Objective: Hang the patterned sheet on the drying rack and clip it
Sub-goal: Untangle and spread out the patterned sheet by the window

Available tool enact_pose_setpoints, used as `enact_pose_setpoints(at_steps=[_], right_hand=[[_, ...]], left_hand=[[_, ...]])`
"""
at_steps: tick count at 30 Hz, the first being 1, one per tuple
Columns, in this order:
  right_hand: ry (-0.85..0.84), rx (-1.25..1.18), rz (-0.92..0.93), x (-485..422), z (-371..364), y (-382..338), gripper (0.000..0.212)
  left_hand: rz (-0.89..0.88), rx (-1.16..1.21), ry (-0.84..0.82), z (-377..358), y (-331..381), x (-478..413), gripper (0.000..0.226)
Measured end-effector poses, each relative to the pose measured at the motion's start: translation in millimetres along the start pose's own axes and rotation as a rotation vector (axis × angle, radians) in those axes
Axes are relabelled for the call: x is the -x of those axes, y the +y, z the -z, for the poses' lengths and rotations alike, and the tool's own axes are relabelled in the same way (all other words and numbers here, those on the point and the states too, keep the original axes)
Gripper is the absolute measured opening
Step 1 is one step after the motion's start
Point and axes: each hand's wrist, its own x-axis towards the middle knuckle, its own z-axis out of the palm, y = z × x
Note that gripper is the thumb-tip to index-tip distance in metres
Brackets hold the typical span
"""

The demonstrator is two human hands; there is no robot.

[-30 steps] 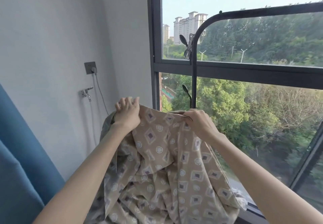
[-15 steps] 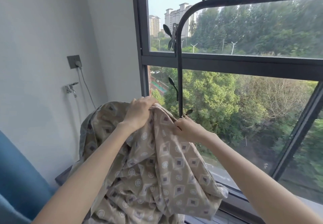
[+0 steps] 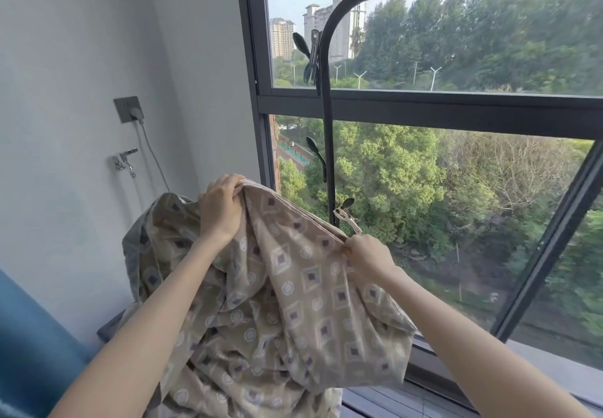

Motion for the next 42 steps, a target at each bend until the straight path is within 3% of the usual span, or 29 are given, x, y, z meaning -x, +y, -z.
enact_pose_setpoints(at_steps=[3,7,8,9,12,14,17,21,24,28,32,34,37,39,42], right_hand=[[0.258,-0.047,0.007,-1.3,33.2,1.6,0.022],[0.740,-0.131,0.171,2.2,81.8,-6.8,0.011],[0.783,-0.109,0.199,4.2,89.7,-8.1,0.013],[0.744,-0.084,0.203,5.7,95.1,-7.7,0.015],[0.321,0.104,0.106,6.3,90.8,1.1,0.028],[0.164,0.158,0.065,8.7,73.4,6.9,0.041],[0.221,0.092,0.020,12.8,50.1,9.9,0.036],[0.309,-0.052,-0.037,15.4,46.9,11.2,0.023],[0.353,-0.175,-0.029,15.5,54.5,7.5,0.029],[0.461,-0.123,0.094,14.4,66.2,-4.5,0.024],[0.465,-0.163,0.192,17.1,74.0,-4.4,0.012],[0.371,-0.242,0.251,20.3,77.2,0.5,0.024],[0.294,-0.234,0.364,29.5,79.3,4.6,0.017],[0.172,-0.283,0.351,34.3,73.9,10.1,0.015],[-0.004,-0.144,0.287,40.1,57.0,19.9,0.032]], left_hand=[[0.072,-0.024,0.033,4.4,-10.6,-2.1,0.028],[0.139,-0.107,0.041,11.4,-10.3,-10.1,0.031],[0.153,-0.116,0.040,13.2,-9.6,-12.1,0.031],[0.173,-0.119,0.042,15.2,-9.5,-13.7,0.032],[0.222,-0.117,0.056,19.0,-11.1,-15.6,0.032],[0.225,-0.118,0.053,17.7,-8.1,-12.8,0.033],[0.252,-0.143,0.028,13.2,-4.0,-8.3,0.034],[0.234,-0.303,-0.162,17.0,-5.6,-9.3,0.039],[0.036,-0.421,-0.353,19.1,13.9,-2.3,0.058],[-0.256,-0.277,-0.511,-0.9,57.1,16.4,0.065],[-0.286,-0.164,-0.346,-15.6,67.0,16.4,0.048],[-0.252,-0.109,-0.215,-15.2,65.9,10.5,0.044],[-0.201,0.000,-0.130,-8.2,71.1,5.1,0.037],[-0.151,0.040,-0.111,-4.2,75.2,1.2,0.033],[-0.107,0.034,-0.076,-2.1,76.0,-4.1,0.033]])
